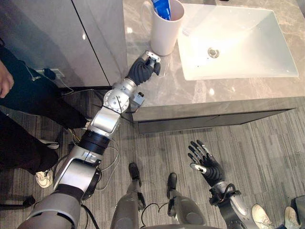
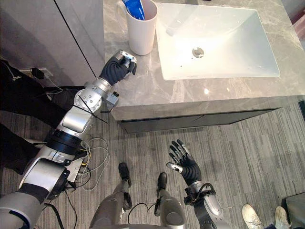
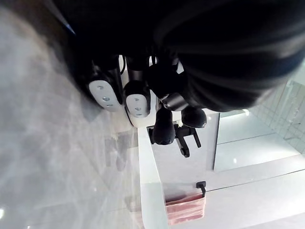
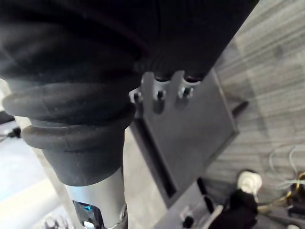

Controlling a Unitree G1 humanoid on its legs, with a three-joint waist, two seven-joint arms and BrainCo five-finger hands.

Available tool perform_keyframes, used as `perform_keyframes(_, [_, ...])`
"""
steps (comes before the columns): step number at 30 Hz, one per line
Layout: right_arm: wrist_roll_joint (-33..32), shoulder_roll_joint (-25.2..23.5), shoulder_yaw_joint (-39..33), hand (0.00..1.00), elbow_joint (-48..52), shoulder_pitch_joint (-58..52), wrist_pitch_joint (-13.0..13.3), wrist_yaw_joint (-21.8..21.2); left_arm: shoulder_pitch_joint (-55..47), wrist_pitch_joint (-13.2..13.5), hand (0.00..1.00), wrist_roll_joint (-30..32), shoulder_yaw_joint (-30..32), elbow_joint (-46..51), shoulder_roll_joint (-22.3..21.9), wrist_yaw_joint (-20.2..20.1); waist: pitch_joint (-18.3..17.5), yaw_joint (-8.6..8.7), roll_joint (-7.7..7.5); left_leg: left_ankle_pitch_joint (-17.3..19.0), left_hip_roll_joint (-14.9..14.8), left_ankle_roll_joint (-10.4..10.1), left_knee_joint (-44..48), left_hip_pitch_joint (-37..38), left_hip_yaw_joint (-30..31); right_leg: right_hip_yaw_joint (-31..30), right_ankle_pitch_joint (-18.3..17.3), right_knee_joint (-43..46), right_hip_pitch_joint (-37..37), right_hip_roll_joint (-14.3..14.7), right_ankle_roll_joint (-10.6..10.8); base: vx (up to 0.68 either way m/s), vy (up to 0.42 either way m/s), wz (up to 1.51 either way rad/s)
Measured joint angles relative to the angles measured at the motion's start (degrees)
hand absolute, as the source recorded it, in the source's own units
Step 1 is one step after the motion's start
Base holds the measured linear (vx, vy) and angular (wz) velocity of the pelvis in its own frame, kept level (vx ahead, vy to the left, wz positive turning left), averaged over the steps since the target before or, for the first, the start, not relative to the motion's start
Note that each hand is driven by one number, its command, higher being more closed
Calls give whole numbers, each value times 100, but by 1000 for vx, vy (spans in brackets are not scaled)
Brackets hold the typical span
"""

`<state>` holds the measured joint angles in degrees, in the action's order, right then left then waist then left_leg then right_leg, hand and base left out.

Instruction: Organize washtable

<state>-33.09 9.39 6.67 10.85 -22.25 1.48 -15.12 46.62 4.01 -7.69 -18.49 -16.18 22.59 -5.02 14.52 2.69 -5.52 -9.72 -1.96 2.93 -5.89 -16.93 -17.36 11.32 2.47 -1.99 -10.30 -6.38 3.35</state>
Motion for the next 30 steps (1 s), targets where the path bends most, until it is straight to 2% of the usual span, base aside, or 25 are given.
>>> perform_keyframes(3, [0,0,-1,0,0,3,-3,3,-73,20,100,0,-20,18,-90,-3,-22,-26,41,0,0,0,0,0,5,7,-1,2,2,-1,2,24,34,1])
perform_keyframes(30, [0,1,-12,0,1,42,18,24,312,21,100,-21,-109,-188,-329,305,-27,-36,37,0,22,0,1,-153,-30,-27,-24,105,-219,-61,48,20,27,0])
